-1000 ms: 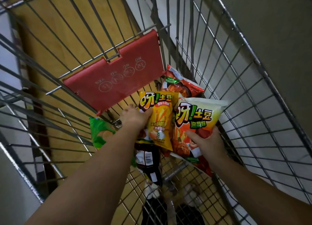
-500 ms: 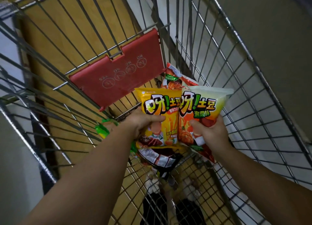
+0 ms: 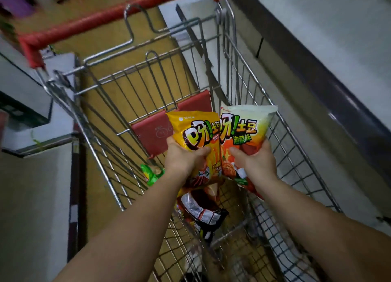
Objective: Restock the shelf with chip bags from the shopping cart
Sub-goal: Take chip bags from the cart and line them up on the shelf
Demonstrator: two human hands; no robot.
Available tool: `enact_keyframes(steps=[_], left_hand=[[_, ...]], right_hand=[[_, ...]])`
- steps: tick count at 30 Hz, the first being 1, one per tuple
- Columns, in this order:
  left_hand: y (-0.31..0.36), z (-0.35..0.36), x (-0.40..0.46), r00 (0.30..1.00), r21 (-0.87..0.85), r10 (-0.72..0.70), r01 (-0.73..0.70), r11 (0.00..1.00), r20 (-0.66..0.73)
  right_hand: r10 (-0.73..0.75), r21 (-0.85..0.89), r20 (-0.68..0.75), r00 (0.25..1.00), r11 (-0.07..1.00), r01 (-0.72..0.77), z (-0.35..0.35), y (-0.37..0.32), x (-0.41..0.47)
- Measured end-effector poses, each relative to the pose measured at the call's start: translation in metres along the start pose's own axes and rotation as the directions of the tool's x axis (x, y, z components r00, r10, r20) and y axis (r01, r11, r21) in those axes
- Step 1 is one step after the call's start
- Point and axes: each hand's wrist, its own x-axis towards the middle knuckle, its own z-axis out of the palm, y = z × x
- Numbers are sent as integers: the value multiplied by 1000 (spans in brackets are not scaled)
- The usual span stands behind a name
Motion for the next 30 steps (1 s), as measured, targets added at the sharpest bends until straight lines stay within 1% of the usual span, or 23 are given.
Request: enact_keyframes(steps=[4,8,13,16,19,23,28,30], left_hand=[[34,-16,-24,990,-26,73,-77,997,-125],[67,-38,-49,960,-51,152,-168,984,-235],[112,-72,-77,886,-48,268,-308,950,-379],[142,-92,-96,837,-41,350,-403,914,-419],[171,-114,-115,796,-34,430,-489,872,-425],[206,-146,-136,755,-15,523,-575,818,-396],[236,-192,-161,692,17,655,-684,730,-304],[248,-209,-172,654,31,711,-730,682,-257]], right_hand=[[-106,-9,-7,994,994,106,-7,-43,-10],[-206,17,-14,979,978,206,-16,-91,-24],[-348,59,-26,937,935,349,-28,-155,-50],[-423,71,-46,905,902,425,-39,-193,-72],[-480,103,-74,874,868,485,-49,-228,-94],[-536,118,-149,831,825,553,-61,-272,-124],[-562,93,-265,783,794,601,-65,-315,-163],[-560,80,-315,766,789,609,-69,-328,-182]])
